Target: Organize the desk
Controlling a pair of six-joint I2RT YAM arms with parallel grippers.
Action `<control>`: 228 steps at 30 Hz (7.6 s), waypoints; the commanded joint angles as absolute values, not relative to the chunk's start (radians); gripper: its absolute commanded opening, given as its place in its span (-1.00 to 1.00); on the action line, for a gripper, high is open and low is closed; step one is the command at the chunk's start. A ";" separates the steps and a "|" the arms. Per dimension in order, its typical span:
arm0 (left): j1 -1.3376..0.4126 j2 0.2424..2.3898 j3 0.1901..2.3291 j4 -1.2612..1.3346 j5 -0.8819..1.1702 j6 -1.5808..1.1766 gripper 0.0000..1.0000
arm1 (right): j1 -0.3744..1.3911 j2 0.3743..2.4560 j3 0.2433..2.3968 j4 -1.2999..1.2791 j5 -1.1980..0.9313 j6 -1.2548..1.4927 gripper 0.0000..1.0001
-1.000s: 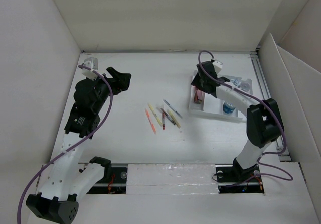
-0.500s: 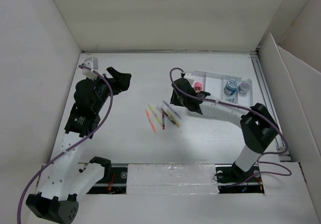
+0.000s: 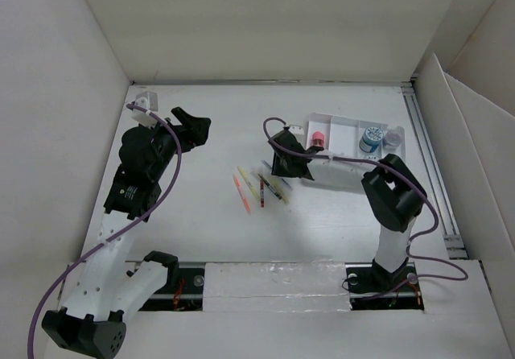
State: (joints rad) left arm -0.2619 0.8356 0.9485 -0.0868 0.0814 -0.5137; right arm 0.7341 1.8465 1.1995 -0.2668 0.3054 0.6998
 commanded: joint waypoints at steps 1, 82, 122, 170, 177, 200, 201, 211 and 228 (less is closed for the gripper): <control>-0.264 0.822 0.948 -0.034 0.092 -0.503 0.50 | 0.735 1.876 1.258 -0.294 0.330 0.701 -0.20; -0.264 0.818 0.942 -0.029 0.084 -0.503 0.49 | 0.748 1.631 1.038 -0.150 0.325 0.937 -0.51; -0.264 0.805 0.940 -0.032 0.095 -0.502 0.49 | 0.904 1.816 1.095 -0.299 0.500 0.996 -0.65; -0.264 0.819 0.937 -0.028 0.121 -0.506 0.49 | 0.133 1.453 0.908 -0.046 0.173 1.017 -0.08; -0.264 0.819 0.937 -0.025 0.110 -0.505 0.48 | 0.366 1.422 0.887 0.046 0.082 0.939 -0.83; -0.264 0.822 0.943 -0.032 0.097 -0.502 0.48 | 0.884 1.812 1.167 -0.189 0.446 0.980 -0.34; -0.264 0.824 0.946 -0.035 0.101 -0.502 0.48 | 0.893 1.816 1.169 -0.189 0.449 0.980 -0.38; -0.264 0.805 0.937 -0.025 0.103 -0.500 0.48 | 0.893 1.874 1.197 -0.218 0.459 0.988 -0.49; -0.264 0.804 0.933 -0.023 0.112 -0.500 0.48 | 0.902 1.908 1.203 -0.207 0.425 0.974 -0.49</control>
